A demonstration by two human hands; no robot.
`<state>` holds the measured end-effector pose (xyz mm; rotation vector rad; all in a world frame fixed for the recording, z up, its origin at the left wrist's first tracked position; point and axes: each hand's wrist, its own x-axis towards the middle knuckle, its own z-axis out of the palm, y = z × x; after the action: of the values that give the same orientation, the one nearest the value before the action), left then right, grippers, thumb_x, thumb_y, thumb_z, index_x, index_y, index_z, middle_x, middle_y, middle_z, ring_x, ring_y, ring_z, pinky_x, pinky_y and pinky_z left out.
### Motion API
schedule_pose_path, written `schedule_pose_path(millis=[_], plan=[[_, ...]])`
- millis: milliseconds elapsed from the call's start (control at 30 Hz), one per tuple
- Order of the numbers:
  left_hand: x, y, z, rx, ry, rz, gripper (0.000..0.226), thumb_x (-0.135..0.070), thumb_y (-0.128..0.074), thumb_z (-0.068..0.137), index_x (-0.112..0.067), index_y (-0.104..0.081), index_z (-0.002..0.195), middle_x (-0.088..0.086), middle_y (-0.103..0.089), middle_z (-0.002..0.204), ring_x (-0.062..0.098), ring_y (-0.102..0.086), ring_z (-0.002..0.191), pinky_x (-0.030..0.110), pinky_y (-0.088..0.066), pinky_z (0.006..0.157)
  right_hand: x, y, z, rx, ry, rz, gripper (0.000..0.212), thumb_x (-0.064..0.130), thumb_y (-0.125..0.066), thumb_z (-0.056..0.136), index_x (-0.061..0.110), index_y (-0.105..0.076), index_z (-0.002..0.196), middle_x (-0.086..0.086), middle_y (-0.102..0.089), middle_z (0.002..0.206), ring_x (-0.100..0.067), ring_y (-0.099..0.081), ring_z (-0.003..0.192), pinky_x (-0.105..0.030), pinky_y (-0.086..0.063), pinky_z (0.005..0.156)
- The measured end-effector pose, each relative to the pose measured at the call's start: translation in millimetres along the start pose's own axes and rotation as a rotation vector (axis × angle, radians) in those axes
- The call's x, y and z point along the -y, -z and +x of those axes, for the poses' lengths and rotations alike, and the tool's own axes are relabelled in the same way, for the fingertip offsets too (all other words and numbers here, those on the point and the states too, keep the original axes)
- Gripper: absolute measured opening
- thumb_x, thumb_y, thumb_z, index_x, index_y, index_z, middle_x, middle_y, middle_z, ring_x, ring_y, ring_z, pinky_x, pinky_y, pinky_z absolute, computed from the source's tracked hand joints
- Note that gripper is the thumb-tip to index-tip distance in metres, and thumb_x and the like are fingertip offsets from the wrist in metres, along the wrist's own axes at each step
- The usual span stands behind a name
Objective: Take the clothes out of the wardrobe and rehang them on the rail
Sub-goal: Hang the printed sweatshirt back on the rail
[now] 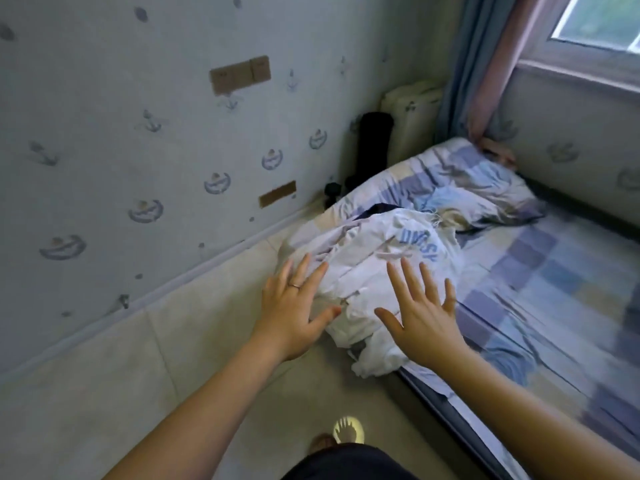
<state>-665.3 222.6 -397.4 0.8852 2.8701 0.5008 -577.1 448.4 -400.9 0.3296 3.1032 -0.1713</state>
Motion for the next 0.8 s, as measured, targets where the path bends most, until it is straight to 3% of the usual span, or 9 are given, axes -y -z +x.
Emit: schedule_pose_path(millis=[100, 233, 500, 633, 800], plan=[[4, -19, 54, 0.073, -0.077, -0.019, 0.090, -0.087, -0.010, 0.079, -0.042, -0.008, 0.157, -0.009, 0.006, 0.167, 0.016, 0.013, 0.151, 0.046, 0.004, 0.121, -21, -16, 19, 0.059, -0.159, 0.019, 0.080, 0.075, 0.007, 0.080, 0.038, 0.023, 0.149, 0.005, 0.023, 0.161, -0.025, 0.022, 0.147, -0.055, 0.016, 0.116], [-5, -41, 110, 0.193, -0.144, -0.040, 0.092, -0.088, -0.008, 0.076, -0.042, -0.005, 0.156, -0.011, 0.008, 0.166, 0.014, 0.016, 0.151, 0.046, 0.006, 0.122, -47, -27, 35, 0.124, -0.325, 0.073, 0.074, 0.072, -0.009, 0.090, 0.039, 0.021, 0.149, 0.005, 0.022, 0.161, -0.024, 0.022, 0.147, -0.056, 0.013, 0.116], [-47, -79, 227, 0.368, -0.249, -0.023, 0.070, -0.067, -0.030, 0.097, -0.043, -0.003, 0.156, -0.012, 0.011, 0.166, 0.014, 0.019, 0.150, 0.045, 0.007, 0.122, -118, -50, 83, 0.151, -0.498, 0.119, 0.080, 0.074, 0.004, 0.080, 0.039, 0.020, 0.150, 0.005, 0.020, 0.162, -0.022, 0.022, 0.147, -0.054, 0.014, 0.116], [-69, -104, 291, 0.432, -0.240, -0.011, 0.068, -0.065, -0.031, 0.098, -0.041, -0.006, 0.157, -0.012, 0.006, 0.166, 0.014, 0.015, 0.151, 0.043, 0.005, 0.122, -163, -56, 120, 0.193, -0.570, 0.161, 0.073, 0.067, -0.019, 0.095, 0.036, 0.016, 0.152, 0.006, 0.017, 0.162, -0.023, 0.017, 0.149, -0.053, 0.010, 0.117], [-91, -127, 366, 0.497, -0.171, -0.036, 0.066, -0.063, -0.033, 0.098, -0.040, -0.012, 0.157, -0.010, -0.002, 0.167, 0.016, 0.006, 0.153, 0.042, -0.004, 0.120, -213, -64, 165, 0.249, -0.590, 0.229, 0.072, 0.062, -0.024, 0.097, 0.036, 0.013, 0.152, 0.008, 0.014, 0.163, -0.022, 0.015, 0.149, -0.053, 0.009, 0.118]])
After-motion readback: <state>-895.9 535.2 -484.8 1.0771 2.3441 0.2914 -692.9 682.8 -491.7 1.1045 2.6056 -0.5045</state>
